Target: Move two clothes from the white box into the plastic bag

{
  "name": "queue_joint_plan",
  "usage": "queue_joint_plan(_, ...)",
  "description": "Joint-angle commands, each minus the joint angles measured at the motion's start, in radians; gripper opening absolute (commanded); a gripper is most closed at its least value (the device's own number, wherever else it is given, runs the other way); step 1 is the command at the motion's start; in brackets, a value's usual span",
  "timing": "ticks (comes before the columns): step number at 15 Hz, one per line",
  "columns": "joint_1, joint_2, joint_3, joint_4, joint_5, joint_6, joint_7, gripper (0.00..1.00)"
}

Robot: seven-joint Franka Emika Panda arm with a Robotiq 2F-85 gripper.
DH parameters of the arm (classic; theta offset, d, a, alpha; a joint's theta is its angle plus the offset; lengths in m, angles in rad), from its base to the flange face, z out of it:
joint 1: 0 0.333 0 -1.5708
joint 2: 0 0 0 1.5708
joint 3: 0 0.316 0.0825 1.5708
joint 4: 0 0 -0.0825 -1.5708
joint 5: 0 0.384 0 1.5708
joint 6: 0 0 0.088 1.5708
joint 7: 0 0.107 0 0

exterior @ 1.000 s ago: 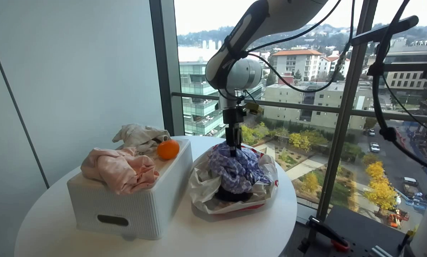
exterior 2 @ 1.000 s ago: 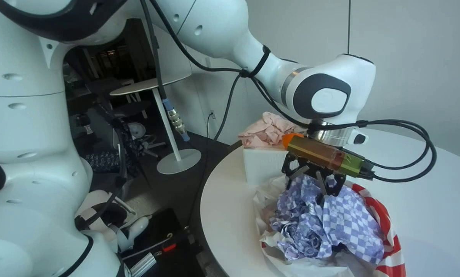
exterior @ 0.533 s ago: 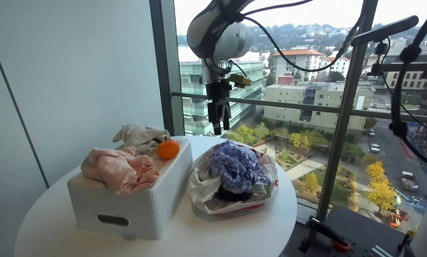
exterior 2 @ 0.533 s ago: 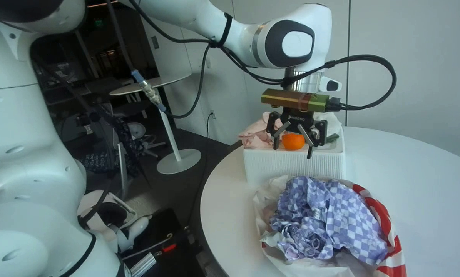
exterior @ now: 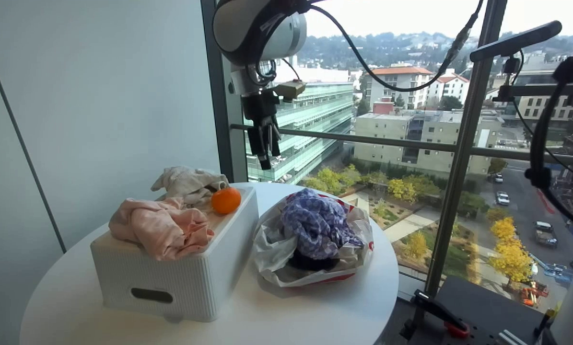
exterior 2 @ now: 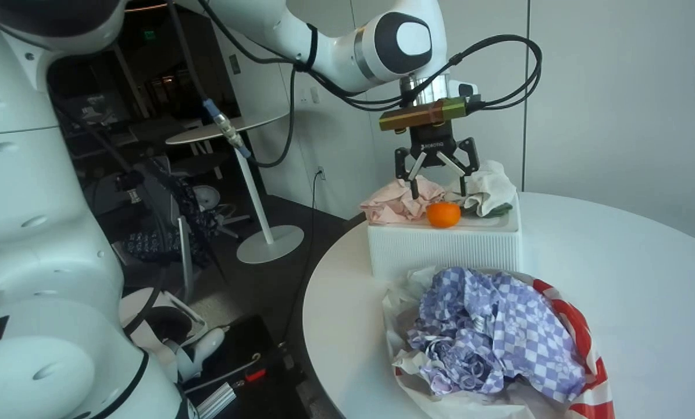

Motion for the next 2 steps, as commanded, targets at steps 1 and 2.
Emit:
queue_joint_plan(1,0.01,0.018,0.001,0.039,-0.033,0.01,0.009,1.0)
queue_joint_plan(2,0.007,0.014,0.002,0.034,-0.017,0.004,-0.006,1.0)
